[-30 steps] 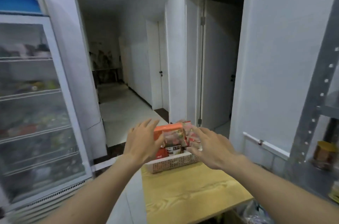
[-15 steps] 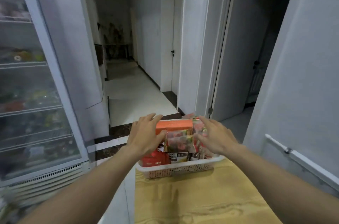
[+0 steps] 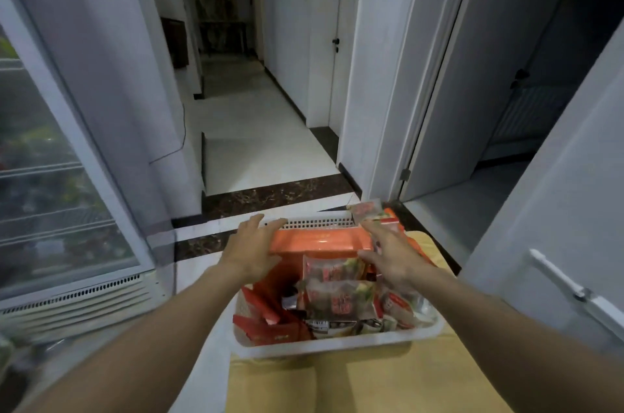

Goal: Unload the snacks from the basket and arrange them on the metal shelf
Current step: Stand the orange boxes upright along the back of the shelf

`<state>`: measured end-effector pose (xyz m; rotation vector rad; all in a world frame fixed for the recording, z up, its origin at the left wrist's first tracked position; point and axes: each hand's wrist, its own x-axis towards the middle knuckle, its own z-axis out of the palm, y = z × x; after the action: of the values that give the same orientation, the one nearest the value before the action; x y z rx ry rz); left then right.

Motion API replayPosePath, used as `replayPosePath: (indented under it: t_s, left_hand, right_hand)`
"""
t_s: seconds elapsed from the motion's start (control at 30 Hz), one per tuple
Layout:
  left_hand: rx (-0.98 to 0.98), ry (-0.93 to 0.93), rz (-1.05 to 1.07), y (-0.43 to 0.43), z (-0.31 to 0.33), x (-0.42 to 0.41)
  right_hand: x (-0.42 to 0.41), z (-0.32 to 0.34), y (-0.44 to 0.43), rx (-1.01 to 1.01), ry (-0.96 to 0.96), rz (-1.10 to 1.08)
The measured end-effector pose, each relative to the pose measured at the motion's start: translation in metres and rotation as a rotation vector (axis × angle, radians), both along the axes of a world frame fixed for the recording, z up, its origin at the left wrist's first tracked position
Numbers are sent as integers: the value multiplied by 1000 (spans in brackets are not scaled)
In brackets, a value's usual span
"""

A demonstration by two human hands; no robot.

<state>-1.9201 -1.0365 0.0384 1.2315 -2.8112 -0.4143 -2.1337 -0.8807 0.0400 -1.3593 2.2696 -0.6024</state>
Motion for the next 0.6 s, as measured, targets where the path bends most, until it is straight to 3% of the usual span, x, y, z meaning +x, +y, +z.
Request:
replayPosePath:
  t_s: [0.13,0.33,0.5,0.6]
  left_hand:
    - [179,-9,-34,-37,-27,-4]
    - [460,381,-33,-78,-49,-7]
    - [553,589,-41,-109,-37,-8]
    - [569,680,-21,-124,-5,-7]
  right_hand:
    - [-25,-21,-23,41,-162,29]
    - [-43,-46,-47,-52,-423,-54]
    - [-49,-46,-67,-229,-602,-80]
    - [-49,-39,-75,-208,-638,-63]
